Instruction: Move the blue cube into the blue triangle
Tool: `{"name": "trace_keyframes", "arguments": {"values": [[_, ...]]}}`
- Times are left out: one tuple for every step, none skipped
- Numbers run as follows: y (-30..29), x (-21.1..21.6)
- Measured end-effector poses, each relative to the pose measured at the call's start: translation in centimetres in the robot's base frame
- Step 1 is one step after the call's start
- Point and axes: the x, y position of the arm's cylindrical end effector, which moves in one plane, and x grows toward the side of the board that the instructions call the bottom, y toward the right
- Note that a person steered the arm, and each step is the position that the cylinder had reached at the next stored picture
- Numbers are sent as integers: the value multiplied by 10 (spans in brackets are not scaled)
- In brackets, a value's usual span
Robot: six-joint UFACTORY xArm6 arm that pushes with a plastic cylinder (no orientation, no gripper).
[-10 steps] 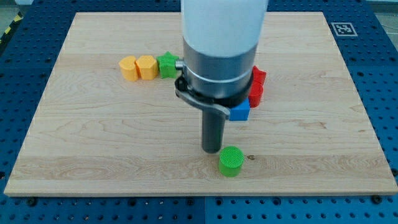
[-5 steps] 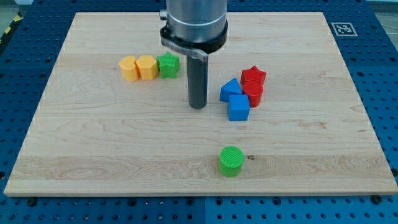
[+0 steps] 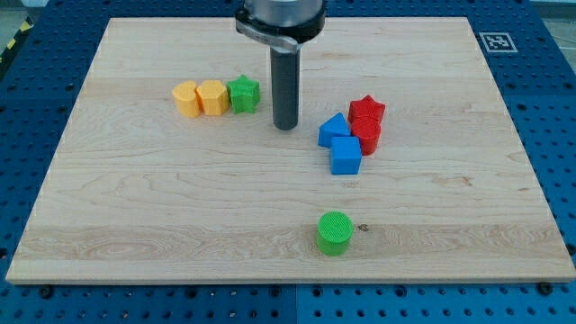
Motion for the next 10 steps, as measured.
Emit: {"name": "trace_keyframes", "arguments": {"values": [[4,42],[22,70],[42,76],[82,76],[86,76],[80,74],[76,68],[70,47],[69,43],[59,47]]}}
